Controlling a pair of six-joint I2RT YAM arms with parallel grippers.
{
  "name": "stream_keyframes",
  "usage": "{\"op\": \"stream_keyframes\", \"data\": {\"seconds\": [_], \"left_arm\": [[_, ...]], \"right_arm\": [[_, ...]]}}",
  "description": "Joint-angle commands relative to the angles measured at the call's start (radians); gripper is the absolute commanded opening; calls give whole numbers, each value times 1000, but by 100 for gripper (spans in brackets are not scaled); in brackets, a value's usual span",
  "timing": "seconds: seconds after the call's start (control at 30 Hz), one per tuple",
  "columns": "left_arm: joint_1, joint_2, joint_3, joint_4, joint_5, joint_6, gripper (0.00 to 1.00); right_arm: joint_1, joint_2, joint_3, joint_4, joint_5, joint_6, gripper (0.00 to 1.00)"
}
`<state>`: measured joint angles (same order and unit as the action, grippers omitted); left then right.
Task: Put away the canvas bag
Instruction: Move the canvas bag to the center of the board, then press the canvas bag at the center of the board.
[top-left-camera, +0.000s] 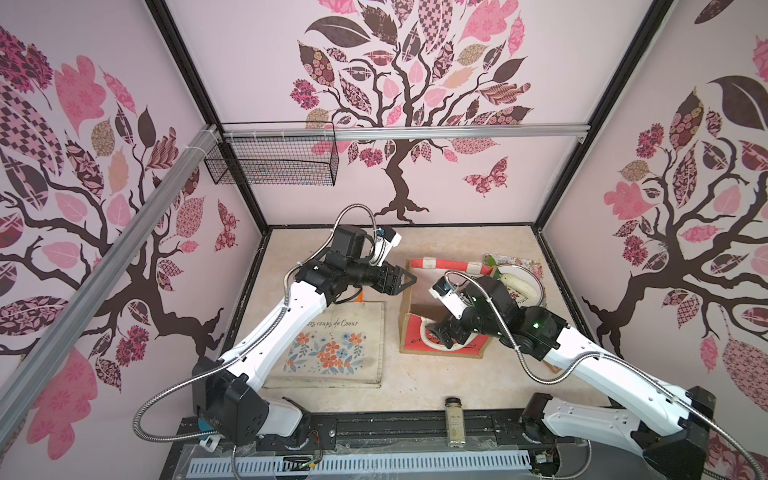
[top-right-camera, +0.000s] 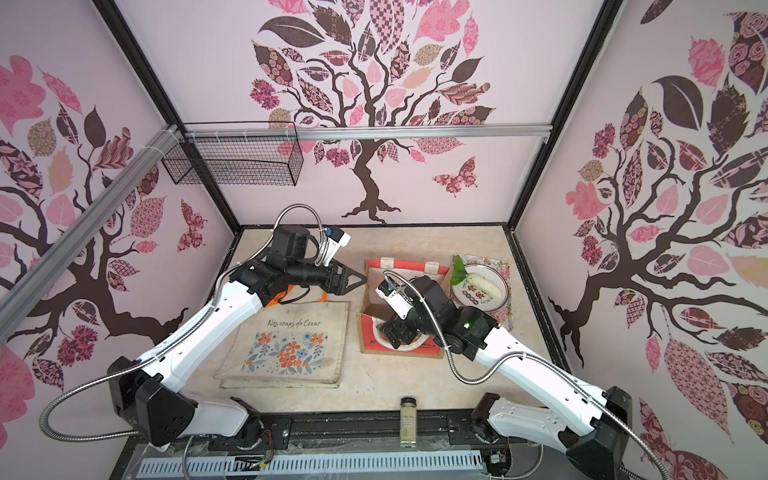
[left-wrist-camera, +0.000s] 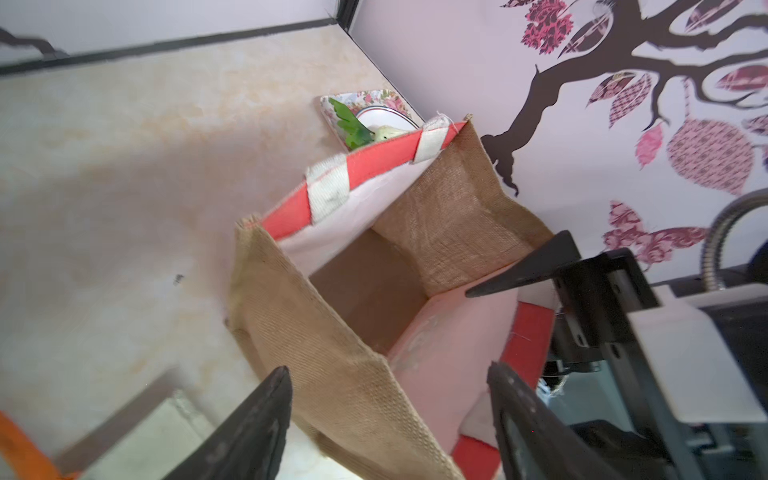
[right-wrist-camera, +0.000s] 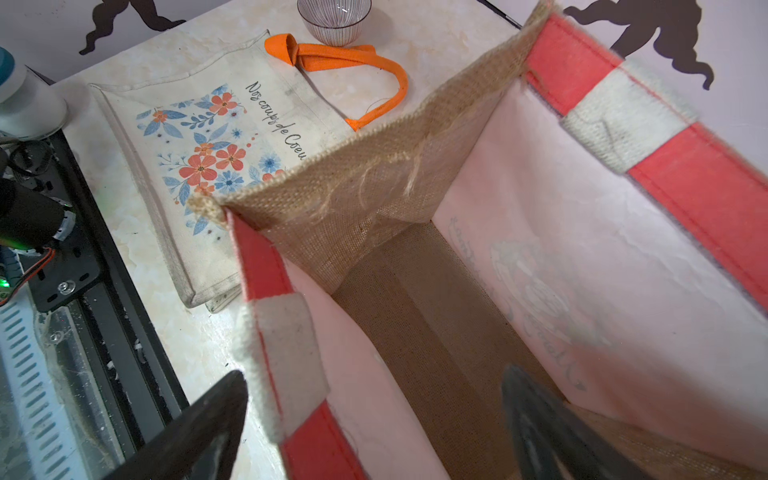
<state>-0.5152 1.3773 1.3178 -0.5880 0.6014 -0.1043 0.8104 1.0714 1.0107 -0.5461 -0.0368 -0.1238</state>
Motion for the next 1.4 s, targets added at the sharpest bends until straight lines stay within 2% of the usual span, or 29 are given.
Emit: {"op": "stream_keyframes", "data": {"seconds": [0.0, 0.03, 0.1, 0.23, 0.37, 0.47, 0.5, 0.57, 0.7, 0.93, 1.07, 1.2, 1.27, 1.37], "left_arm": [[-3, -83, -73, 10, 3, 136, 92], [-6, -87, -72, -19, 0, 179, 97], [-11, -92, -82, -48, 52, 244, 98], [-42, -141, -196, 62, 148, 331, 98], [-85, -168, -302, 160, -19, 436, 98], [-90, -172, -365, 330, -46, 372, 98], [-91, -162, -368, 362, -23, 356, 98], [-100, -132, -347, 352, 28, 373, 98], [-142, -90, -338, 359, 59, 396, 94], [-150, -69, -345, 379, 69, 380, 72], [-151, -46, -331, 388, 82, 355, 43], [-151, -43, -313, 349, 102, 349, 22], [-151, -54, -310, 330, 102, 354, 0], [-151, -68, -313, 305, 59, 365, 0]], "right_arm": [[1, 10, 35, -12, 8, -25, 98], [1, 12, 36, -17, 2, -21, 99], [1, 14, 39, -15, -7, -8, 100], [-2, 19, 39, -9, -41, 13, 100], [-10, 24, 63, -28, -67, 22, 100], [-9, 5, 53, -17, -71, 23, 100], [-10, -4, 49, -14, -71, 23, 100], [-10, -22, 38, -12, -63, 25, 100], [-17, -40, 37, -51, -1, 29, 100], [-71, -64, 19, -49, -6, 41, 100], [-71, -55, 8, -36, -3, 43, 100], [-71, -53, 9, -27, 4, 31, 100], [-71, -57, 11, -16, -6, 7, 100], [-71, -58, 5, 18, -47, -39, 98]]}}
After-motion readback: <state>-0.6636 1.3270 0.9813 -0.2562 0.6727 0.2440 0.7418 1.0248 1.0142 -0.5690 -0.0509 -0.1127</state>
